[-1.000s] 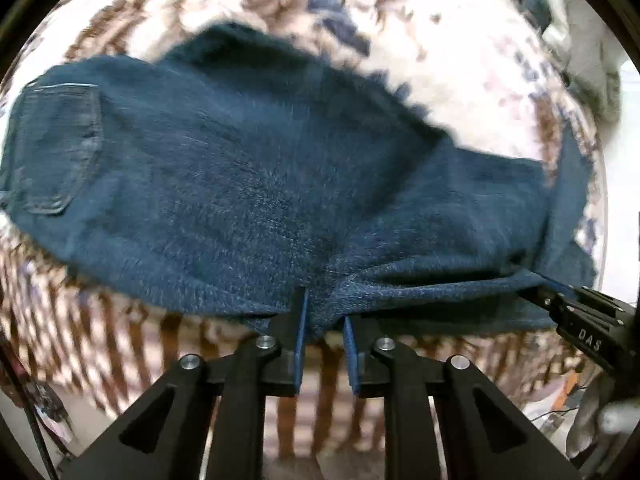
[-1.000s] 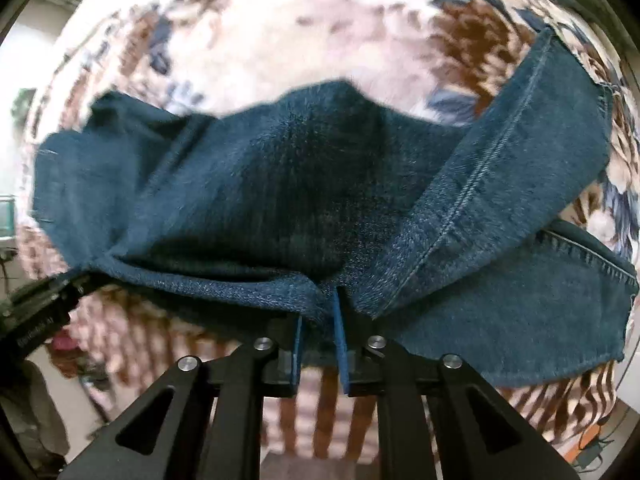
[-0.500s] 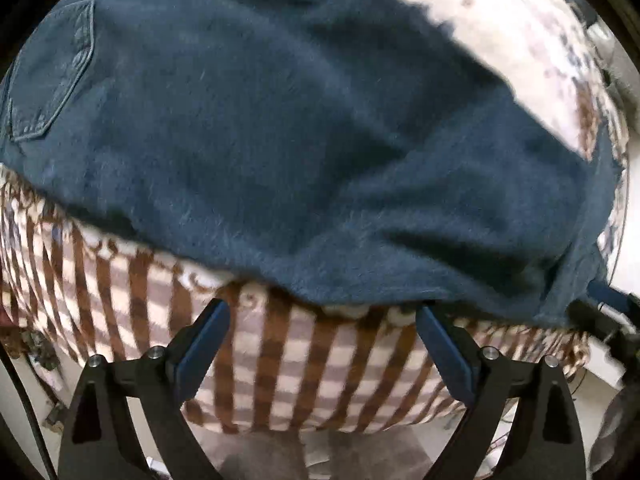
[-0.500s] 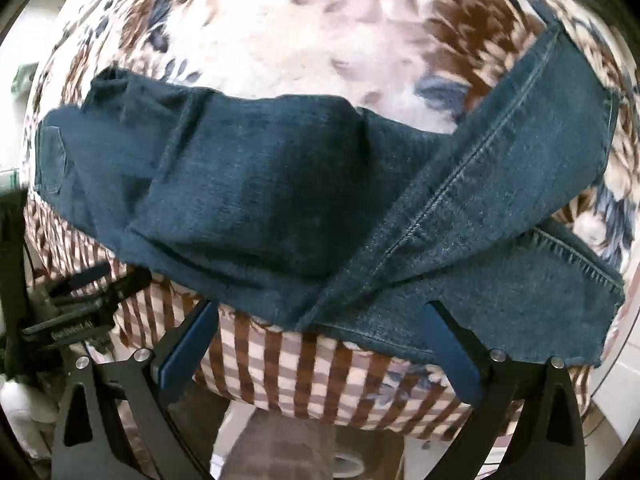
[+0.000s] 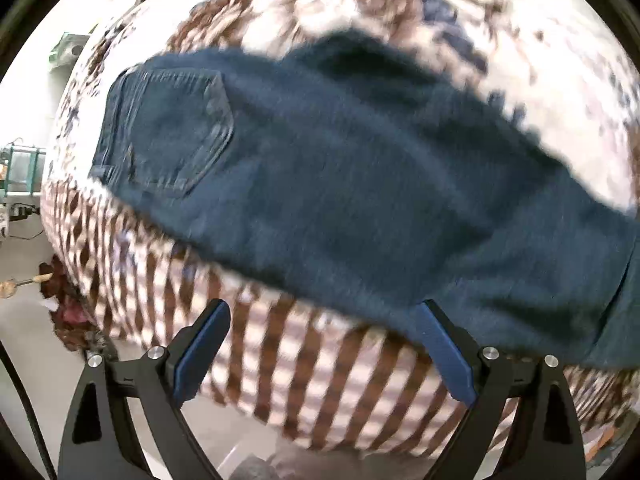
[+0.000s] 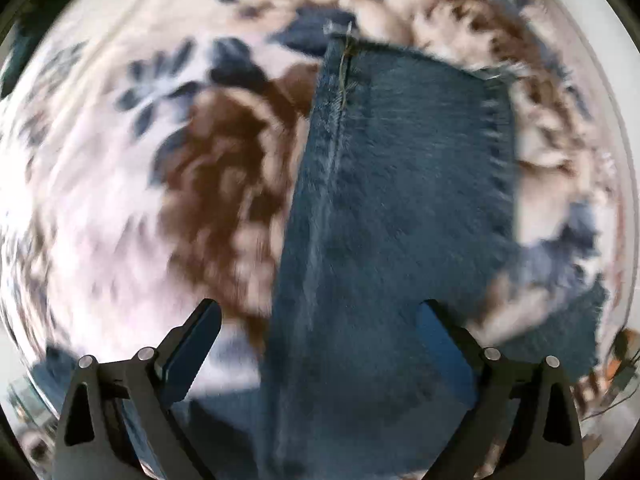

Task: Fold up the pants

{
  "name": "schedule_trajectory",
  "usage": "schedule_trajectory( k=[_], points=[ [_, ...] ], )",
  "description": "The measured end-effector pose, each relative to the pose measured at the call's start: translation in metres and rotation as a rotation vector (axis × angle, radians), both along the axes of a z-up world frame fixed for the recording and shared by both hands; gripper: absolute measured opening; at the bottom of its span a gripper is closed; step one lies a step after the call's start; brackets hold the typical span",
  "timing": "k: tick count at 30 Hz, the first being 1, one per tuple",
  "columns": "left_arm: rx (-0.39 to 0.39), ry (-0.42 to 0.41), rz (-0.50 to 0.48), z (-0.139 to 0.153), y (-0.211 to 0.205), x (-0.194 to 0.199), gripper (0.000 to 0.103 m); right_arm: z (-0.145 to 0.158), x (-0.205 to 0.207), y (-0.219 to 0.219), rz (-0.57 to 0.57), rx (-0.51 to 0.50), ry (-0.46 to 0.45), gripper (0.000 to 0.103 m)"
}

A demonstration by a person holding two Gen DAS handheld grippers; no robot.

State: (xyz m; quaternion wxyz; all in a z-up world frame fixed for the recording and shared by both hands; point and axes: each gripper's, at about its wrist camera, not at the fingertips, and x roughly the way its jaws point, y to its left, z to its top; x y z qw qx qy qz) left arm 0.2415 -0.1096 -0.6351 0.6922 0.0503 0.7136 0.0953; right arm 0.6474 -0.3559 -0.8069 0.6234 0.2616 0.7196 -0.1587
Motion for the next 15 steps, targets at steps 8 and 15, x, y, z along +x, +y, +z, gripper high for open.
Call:
schedule_trajectory(
  k=[8, 15],
  points=[
    [-0.024, -0.136, -0.097, 0.031, -0.008, 0.035, 0.095, 0.067, -0.089, -0.057, -0.227, -0.036, -0.164, 0.008],
    [-0.065, -0.1, -0.145, 0.019, -0.063, 0.041, 0.095, 0.076, -0.234, -0.118, -0.459, -0.039, -0.101, 0.009]
  ],
)
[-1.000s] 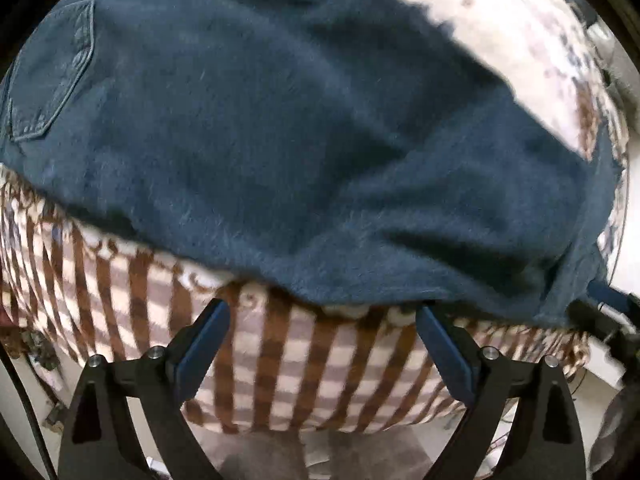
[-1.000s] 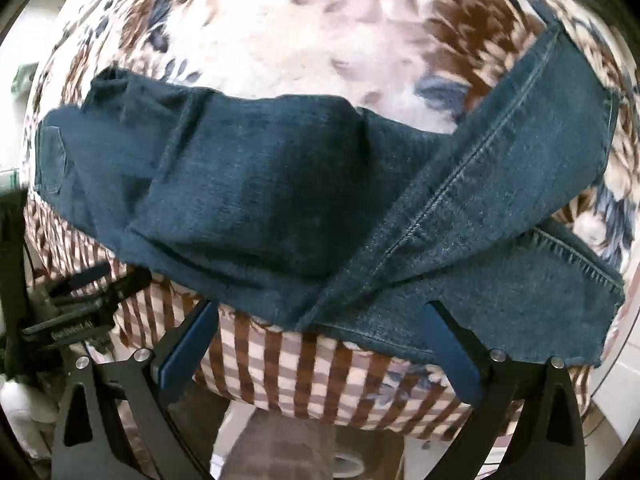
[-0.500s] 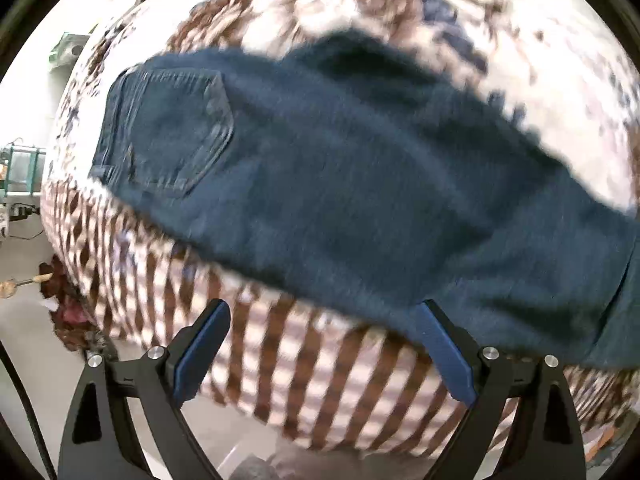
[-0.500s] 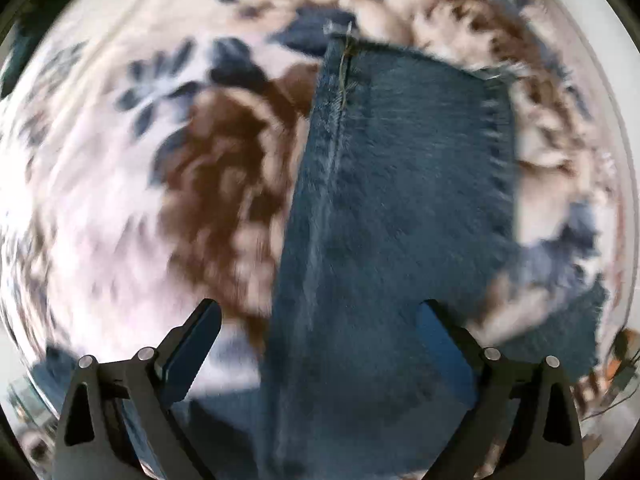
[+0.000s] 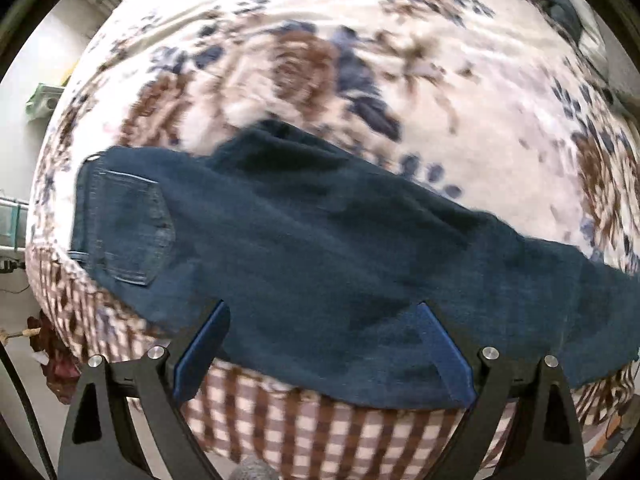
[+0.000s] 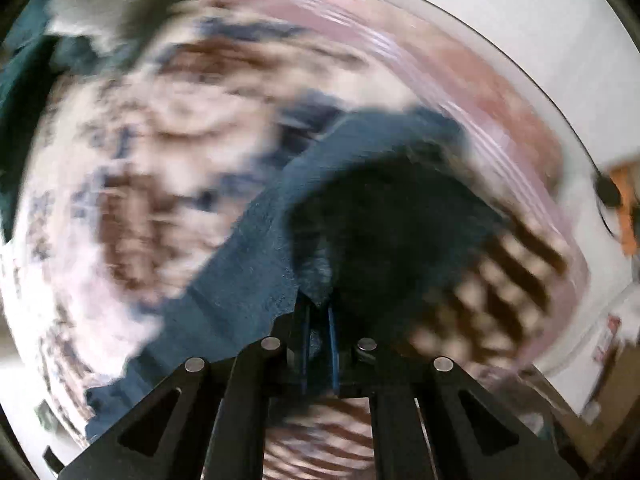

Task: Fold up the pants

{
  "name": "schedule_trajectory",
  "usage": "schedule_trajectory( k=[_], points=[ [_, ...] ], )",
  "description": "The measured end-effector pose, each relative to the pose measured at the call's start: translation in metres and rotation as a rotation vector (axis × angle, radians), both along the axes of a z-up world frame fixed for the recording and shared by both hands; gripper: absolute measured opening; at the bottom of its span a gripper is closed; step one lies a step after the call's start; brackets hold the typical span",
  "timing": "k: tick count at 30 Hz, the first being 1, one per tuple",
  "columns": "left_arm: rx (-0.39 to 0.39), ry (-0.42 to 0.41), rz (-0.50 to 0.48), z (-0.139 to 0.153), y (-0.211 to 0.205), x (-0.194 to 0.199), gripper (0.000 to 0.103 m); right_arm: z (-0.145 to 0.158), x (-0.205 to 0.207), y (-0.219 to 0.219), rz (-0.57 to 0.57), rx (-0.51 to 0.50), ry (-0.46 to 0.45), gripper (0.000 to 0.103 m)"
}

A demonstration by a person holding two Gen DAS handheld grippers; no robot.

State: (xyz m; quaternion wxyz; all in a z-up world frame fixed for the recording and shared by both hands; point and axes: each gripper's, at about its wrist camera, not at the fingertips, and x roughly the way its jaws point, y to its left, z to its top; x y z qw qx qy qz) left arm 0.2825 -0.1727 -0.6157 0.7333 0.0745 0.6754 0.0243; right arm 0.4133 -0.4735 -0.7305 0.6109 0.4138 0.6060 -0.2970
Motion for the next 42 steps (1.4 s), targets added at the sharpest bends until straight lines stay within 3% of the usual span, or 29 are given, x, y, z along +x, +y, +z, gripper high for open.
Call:
schedule_trajectory(
  k=[2, 5, 7, 9, 11, 12, 19, 21, 22, 24, 27, 29, 30, 32, 38, 42],
  points=[
    [-0.004, 0.022, -0.021, -0.007, -0.016, -0.002, 0.095, -0.024, -0.028, -0.012, -0.061, 0.126, -0.025, 0.01],
    [-0.015, 0.051, -0.045, -0.016, -0.032, -0.004, 0.095, -0.029, -0.042, -0.024, -0.101, 0.186, -0.095, 0.02],
    [-0.017, 0.064, -0.066, -0.021, -0.042, -0.007, 0.095, -0.027, -0.043, -0.032, -0.105, 0.197, -0.136, 0.051],
    [-0.015, 0.076, -0.082, -0.026, -0.048, -0.008, 0.095, -0.038, -0.04, -0.034, -0.14, 0.199, -0.148, 0.053],
    [-0.011, 0.086, -0.097, -0.03, -0.054, -0.009, 0.095, -0.039, -0.044, -0.041, -0.174, 0.181, -0.144, 0.017],
    [-0.007, 0.087, -0.103, -0.031, -0.057, -0.009, 0.095, -0.034, -0.047, -0.044, -0.192, 0.129, -0.147, 0.005],
    [0.013, 0.077, -0.119, -0.035, -0.062, -0.007, 0.095, -0.04, -0.067, -0.041, -0.213, 0.065, -0.123, 0.005],
    [0.014, 0.069, -0.116, -0.034, -0.058, -0.006, 0.095, -0.024, -0.061, -0.034, -0.207, -0.028, -0.141, 0.005],
    [0.015, 0.061, -0.113, -0.032, -0.054, -0.006, 0.095, -0.019, -0.054, -0.03, -0.182, -0.059, -0.158, 0.005],
    [0.025, 0.045, -0.103, -0.031, -0.048, -0.005, 0.095, -0.028, -0.043, -0.024, -0.122, -0.049, -0.1, 0.006],
    [0.023, 0.046, -0.065, -0.031, -0.03, -0.002, 0.095, -0.049, -0.047, -0.028, -0.106, 0.066, -0.045, 0.015],
    [0.005, 0.047, -0.034, -0.029, -0.018, 0.0, 0.095, -0.036, -0.047, -0.028, -0.089, 0.054, -0.029, 0.039],
    [-0.005, 0.046, -0.021, -0.026, -0.01, 0.0, 0.095, -0.026, -0.047, -0.026, -0.076, 0.04, -0.029, 0.059],
    [-0.024, 0.044, 0.01, -0.019, 0.008, 0.001, 0.095, 0.003, -0.042, -0.011, -0.031, -0.008, -0.029, 0.068],
    [-0.035, 0.031, 0.12, 0.003, 0.092, 0.007, 0.095, 0.062, 0.008, 0.099, 0.223, -0.06, -0.011, 0.068],
    [0.018, 0.02, 0.172, 0.006, 0.163, 0.023, 0.095, 0.052, 0.088, 0.207, 0.442, 0.137, -0.088, 0.068]
  ],
)
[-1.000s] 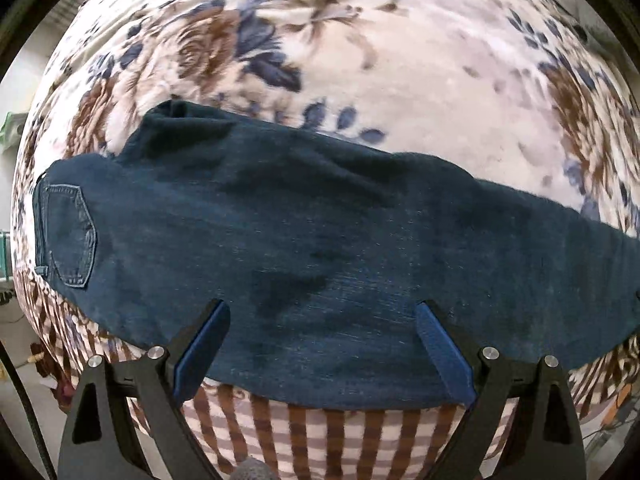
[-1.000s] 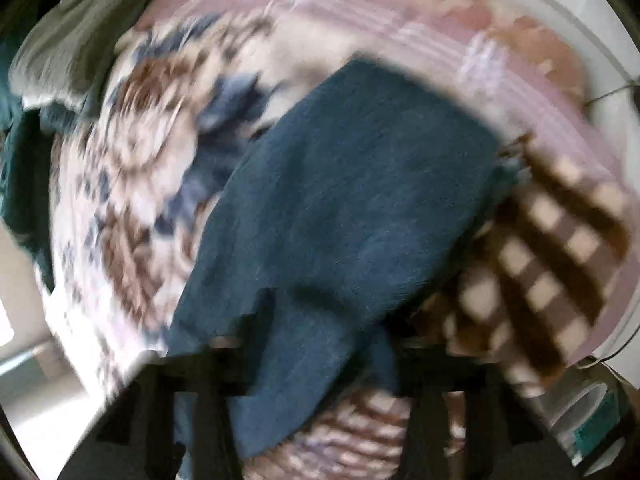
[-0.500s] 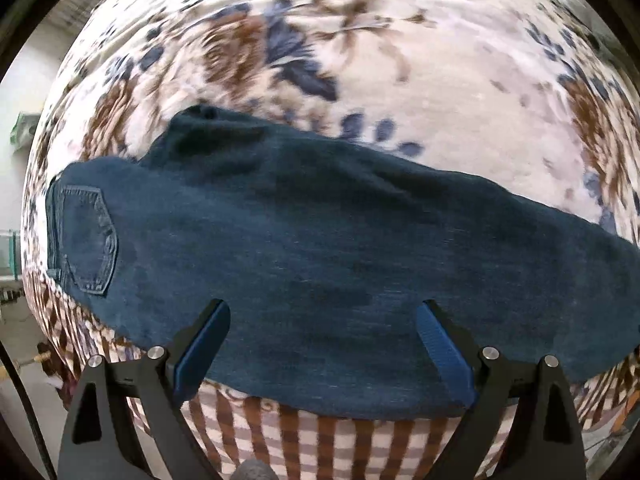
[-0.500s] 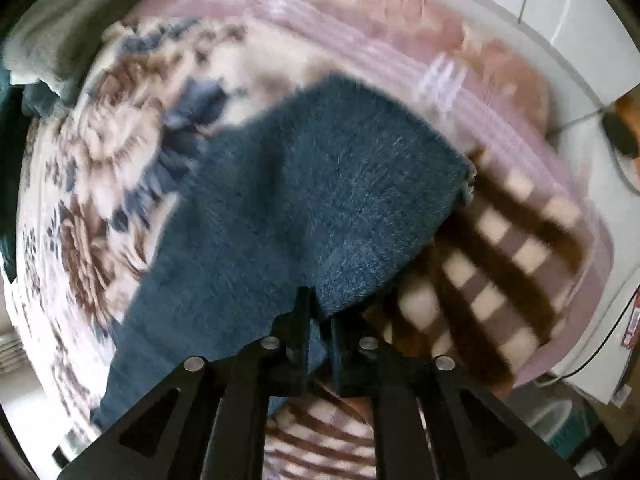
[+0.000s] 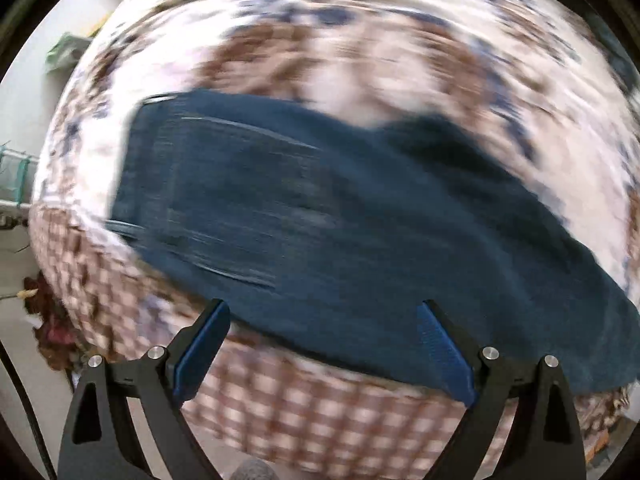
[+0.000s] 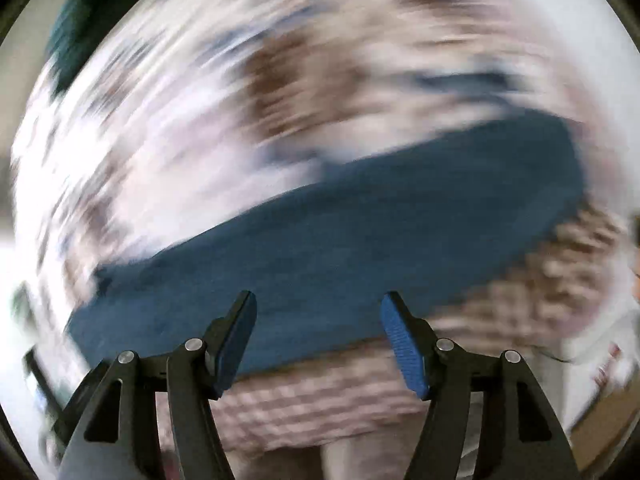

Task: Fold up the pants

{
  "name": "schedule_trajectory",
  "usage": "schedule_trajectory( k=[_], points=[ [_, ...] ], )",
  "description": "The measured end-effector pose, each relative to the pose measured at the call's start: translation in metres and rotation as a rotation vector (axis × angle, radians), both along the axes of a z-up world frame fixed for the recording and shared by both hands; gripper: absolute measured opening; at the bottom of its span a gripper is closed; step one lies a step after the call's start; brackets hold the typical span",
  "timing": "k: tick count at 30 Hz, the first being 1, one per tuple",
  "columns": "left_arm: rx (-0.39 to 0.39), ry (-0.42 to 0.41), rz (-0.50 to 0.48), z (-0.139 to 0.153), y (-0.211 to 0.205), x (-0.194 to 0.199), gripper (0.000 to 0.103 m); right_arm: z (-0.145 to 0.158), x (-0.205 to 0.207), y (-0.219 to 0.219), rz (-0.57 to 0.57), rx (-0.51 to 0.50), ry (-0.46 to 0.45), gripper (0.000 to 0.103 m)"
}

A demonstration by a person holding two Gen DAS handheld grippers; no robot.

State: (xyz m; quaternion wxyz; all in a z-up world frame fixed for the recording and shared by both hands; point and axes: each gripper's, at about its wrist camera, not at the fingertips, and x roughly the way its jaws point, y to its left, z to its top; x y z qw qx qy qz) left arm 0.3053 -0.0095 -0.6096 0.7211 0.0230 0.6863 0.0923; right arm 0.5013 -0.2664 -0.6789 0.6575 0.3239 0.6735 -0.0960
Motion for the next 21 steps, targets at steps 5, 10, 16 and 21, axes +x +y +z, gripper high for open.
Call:
schedule_trajectory(
  k=[5, 10, 16, 21],
  points=[
    [0.047, -0.021, 0.08, -0.002, 0.096, 0.019, 0.095, -0.02, 0.131, 0.162, 0.419, 0.138, -0.059, 0.067],
    [0.079, -0.036, 0.111, -0.002, 0.155, 0.044, 0.095, -0.045, 0.214, 0.284, 0.707, 0.164, -0.009, 0.067],
    [0.026, -0.017, 0.14, -0.012, 0.184, 0.058, 0.095, -0.077, 0.232, 0.323, 0.749, 0.092, 0.056, 0.018],
    [-0.012, 0.01, 0.134, -0.02, 0.196, 0.061, 0.095, -0.037, 0.236, 0.305, 0.596, 0.02, -0.035, 0.008]
  ],
)
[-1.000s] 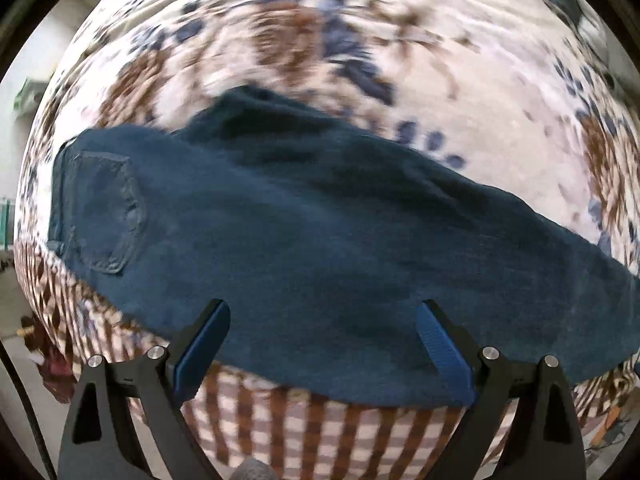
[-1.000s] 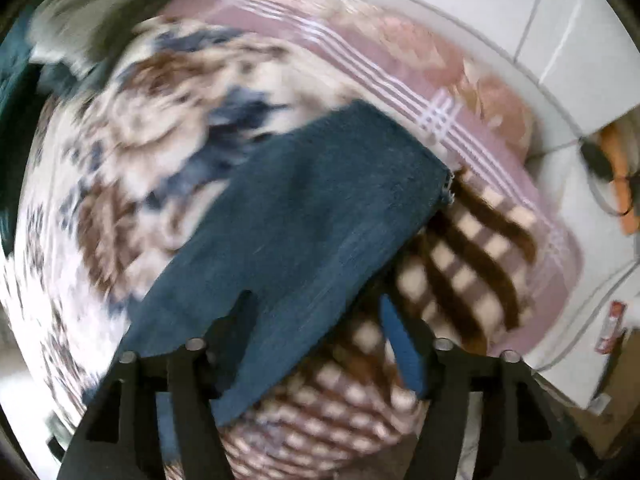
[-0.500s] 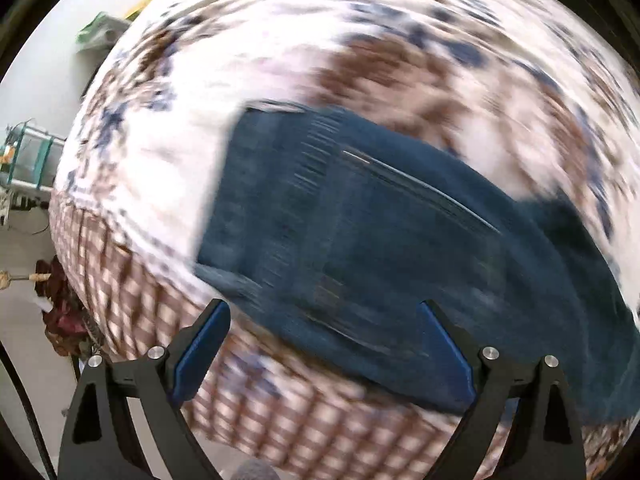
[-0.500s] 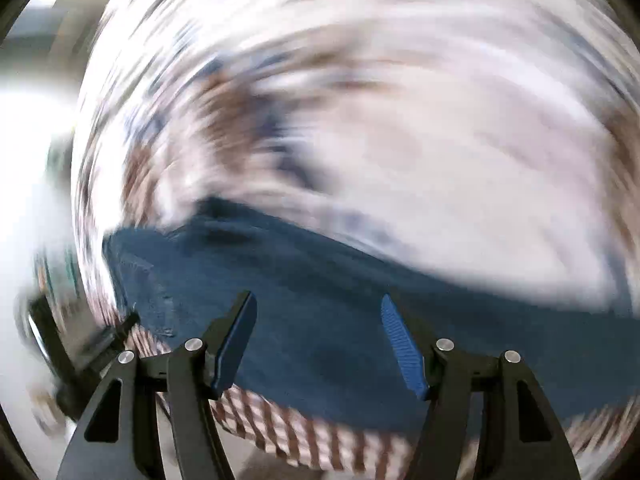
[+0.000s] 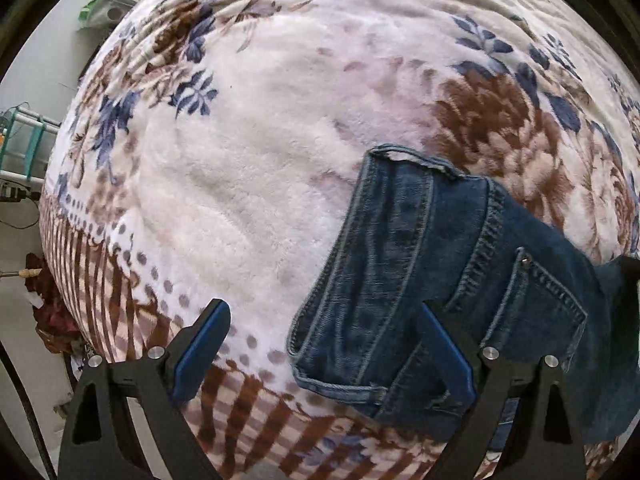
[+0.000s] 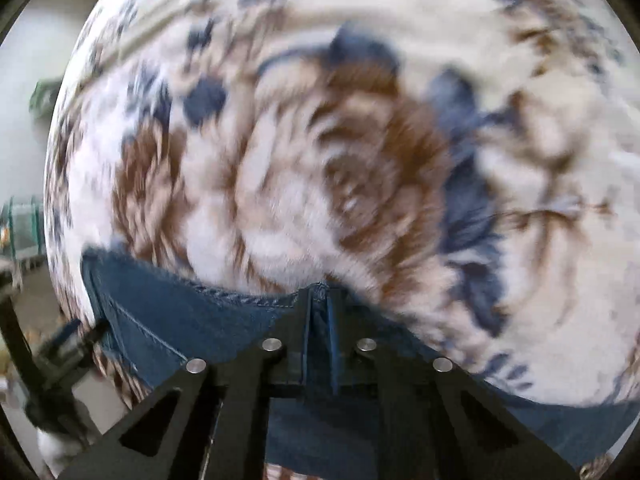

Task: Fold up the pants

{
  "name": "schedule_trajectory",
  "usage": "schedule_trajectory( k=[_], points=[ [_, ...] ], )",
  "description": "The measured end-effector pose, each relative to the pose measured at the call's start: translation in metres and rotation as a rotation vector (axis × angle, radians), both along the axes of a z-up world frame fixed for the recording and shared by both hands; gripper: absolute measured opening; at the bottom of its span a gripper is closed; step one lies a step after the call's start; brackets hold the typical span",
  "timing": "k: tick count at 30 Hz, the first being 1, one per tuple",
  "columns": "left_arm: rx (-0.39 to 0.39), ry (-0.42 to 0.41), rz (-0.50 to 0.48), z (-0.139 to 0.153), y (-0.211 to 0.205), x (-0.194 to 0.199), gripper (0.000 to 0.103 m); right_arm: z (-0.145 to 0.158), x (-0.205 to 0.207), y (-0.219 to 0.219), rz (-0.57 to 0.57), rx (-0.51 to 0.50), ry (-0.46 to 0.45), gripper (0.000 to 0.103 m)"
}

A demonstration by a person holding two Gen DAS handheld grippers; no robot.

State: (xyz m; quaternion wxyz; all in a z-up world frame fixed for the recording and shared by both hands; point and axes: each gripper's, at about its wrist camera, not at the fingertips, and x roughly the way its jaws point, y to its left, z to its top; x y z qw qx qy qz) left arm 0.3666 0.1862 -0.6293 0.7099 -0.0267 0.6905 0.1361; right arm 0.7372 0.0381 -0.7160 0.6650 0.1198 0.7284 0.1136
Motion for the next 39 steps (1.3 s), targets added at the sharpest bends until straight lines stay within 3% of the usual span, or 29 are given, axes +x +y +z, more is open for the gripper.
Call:
schedule_trajectory(
  k=[3, 5, 7, 9, 10, 11, 12, 13, 14, 15, 16, 17, 18, 20, 22, 24, 26, 27, 29, 30, 31, 33, 35, 39],
  points=[
    [-0.07, 0.007, 0.018, -0.006, 0.01, -0.001, 0.095, 0.005, 0.004, -0.011, -0.073, 0.013, -0.004, 0.008],
    [-0.125, 0.018, 0.036, -0.012, 0.016, -0.002, 0.095, 0.001, 0.006, -0.011, -0.05, 0.005, 0.006, 0.008],
    [-0.199, 0.017, 0.056, -0.018, 0.02, -0.003, 0.095, -0.023, 0.016, -0.015, -0.088, 0.051, 0.088, 0.011],
    [-0.262, 0.013, 0.082, -0.027, 0.023, -0.002, 0.091, -0.043, 0.021, -0.035, -0.197, 0.158, 0.187, 0.015],
    [-0.308, 0.004, 0.1, -0.032, 0.025, -0.001, 0.08, -0.044, 0.022, -0.049, -0.266, 0.228, 0.21, 0.02],
    [-0.331, -0.005, 0.116, -0.036, 0.026, -0.001, 0.079, -0.043, 0.021, -0.054, -0.288, 0.27, 0.218, 0.027],
    [-0.335, -0.013, 0.116, -0.037, 0.027, 0.0, 0.072, -0.043, 0.021, -0.058, -0.3, 0.296, 0.223, 0.044],
    [-0.35, -0.036, 0.103, -0.037, 0.025, 0.0, 0.052, -0.041, 0.02, -0.06, -0.301, 0.285, 0.22, 0.055],
    [-0.355, -0.046, 0.087, -0.037, 0.023, 0.001, 0.047, -0.039, 0.02, -0.058, -0.271, 0.247, 0.206, 0.056],
    [-0.321, -0.044, 0.06, -0.035, 0.018, 0.001, 0.041, -0.039, 0.02, -0.052, -0.223, 0.22, 0.2, 0.056],
    [-0.301, -0.044, 0.044, -0.033, 0.016, 0.0, 0.035, -0.041, 0.019, -0.045, -0.166, 0.192, 0.205, 0.049],
    [-0.285, -0.046, 0.032, -0.029, 0.014, 0.0, 0.033, -0.045, 0.017, -0.034, -0.1, 0.137, 0.215, 0.036],
    [-0.264, -0.045, 0.011, -0.027, 0.012, -0.003, 0.031, -0.046, 0.015, -0.025, -0.051, 0.09, 0.209, 0.015],
    [-0.218, -0.031, -0.025, -0.026, 0.005, -0.007, 0.026, -0.038, 0.015, -0.015, 0.009, -0.006, 0.132, 0.009],
    [-0.222, -0.02, -0.025, -0.031, 0.006, -0.01, 0.027, -0.034, 0.021, -0.017, -0.013, -0.056, 0.089, 0.001],
    [-0.223, -0.01, -0.034, -0.029, 0.006, -0.007, 0.029, -0.029, 0.026, -0.027, -0.043, -0.114, 0.064, 0.002],
    [-0.244, -0.009, 0.0, -0.016, 0.009, -0.004, 0.031, -0.019, 0.022, -0.038, -0.086, -0.017, 0.08, 0.003],
    [-0.255, -0.011, 0.02, -0.011, 0.013, 0.002, 0.033, -0.008, 0.013, -0.044, -0.104, 0.043, 0.078, 0.009],
    [-0.264, -0.021, 0.049, 0.006, 0.009, -0.002, 0.04, 0.012, -0.01, -0.056, -0.13, 0.097, 0.057, 0.04],
    [-0.276, -0.031, 0.05, 0.014, 0.006, -0.005, 0.059, 0.02, -0.026, -0.064, -0.15, 0.101, 0.051, 0.062],
    [-0.27, -0.041, 0.054, 0.02, 0.002, -0.01, 0.084, 0.025, -0.045, -0.068, -0.182, 0.104, 0.052, 0.065],
    [-0.258, -0.04, 0.059, 0.025, -0.006, -0.017, 0.094, 0.024, -0.095, -0.081, -0.264, 0.133, 0.106, 0.065],
    [-0.255, -0.006, 0.058, 0.02, -0.019, -0.024, 0.094, 0.011, -0.141, -0.087, -0.344, 0.143, 0.182, 0.065],
    [-0.29, 0.075, 0.076, -0.006, -0.033, -0.031, 0.094, -0.046, -0.229, -0.092, -0.565, 0.175, 0.339, 0.064]
  ],
)
